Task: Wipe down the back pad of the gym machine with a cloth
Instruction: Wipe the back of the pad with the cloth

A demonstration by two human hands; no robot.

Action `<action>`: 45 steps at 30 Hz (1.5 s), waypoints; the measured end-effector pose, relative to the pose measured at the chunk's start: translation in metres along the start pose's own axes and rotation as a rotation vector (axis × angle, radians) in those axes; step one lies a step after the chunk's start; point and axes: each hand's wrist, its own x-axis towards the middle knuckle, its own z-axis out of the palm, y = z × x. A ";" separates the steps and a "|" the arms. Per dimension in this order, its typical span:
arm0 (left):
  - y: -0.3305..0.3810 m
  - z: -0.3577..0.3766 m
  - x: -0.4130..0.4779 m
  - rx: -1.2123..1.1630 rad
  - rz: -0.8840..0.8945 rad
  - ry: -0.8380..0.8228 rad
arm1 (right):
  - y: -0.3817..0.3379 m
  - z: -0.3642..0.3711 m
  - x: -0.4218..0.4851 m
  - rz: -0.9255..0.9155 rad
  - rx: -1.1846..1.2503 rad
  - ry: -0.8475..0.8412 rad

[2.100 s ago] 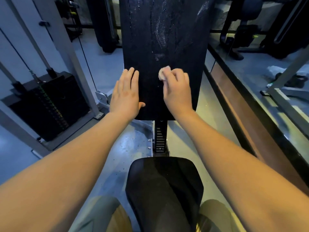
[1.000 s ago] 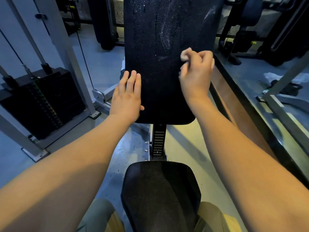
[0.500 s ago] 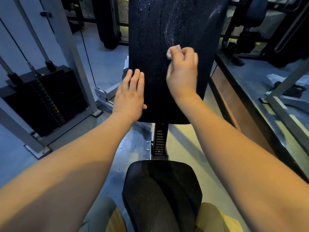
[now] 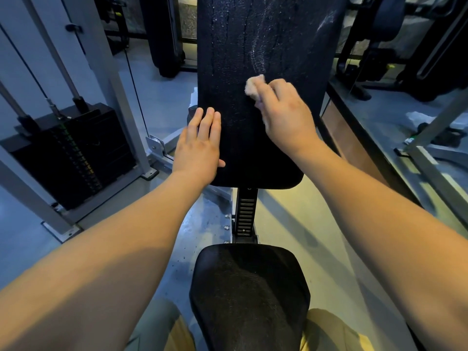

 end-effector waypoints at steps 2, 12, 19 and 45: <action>-0.001 0.000 0.001 -0.008 0.007 -0.011 | 0.013 -0.004 -0.005 0.106 0.051 0.071; -0.008 0.006 0.001 0.034 0.029 0.036 | -0.044 0.009 0.029 0.026 0.132 0.070; -0.006 0.004 0.000 0.033 0.017 0.024 | 0.008 -0.006 0.008 0.529 0.005 0.213; -0.003 0.006 -0.001 -0.007 -0.004 0.036 | 0.036 -0.014 0.000 0.441 -0.118 0.155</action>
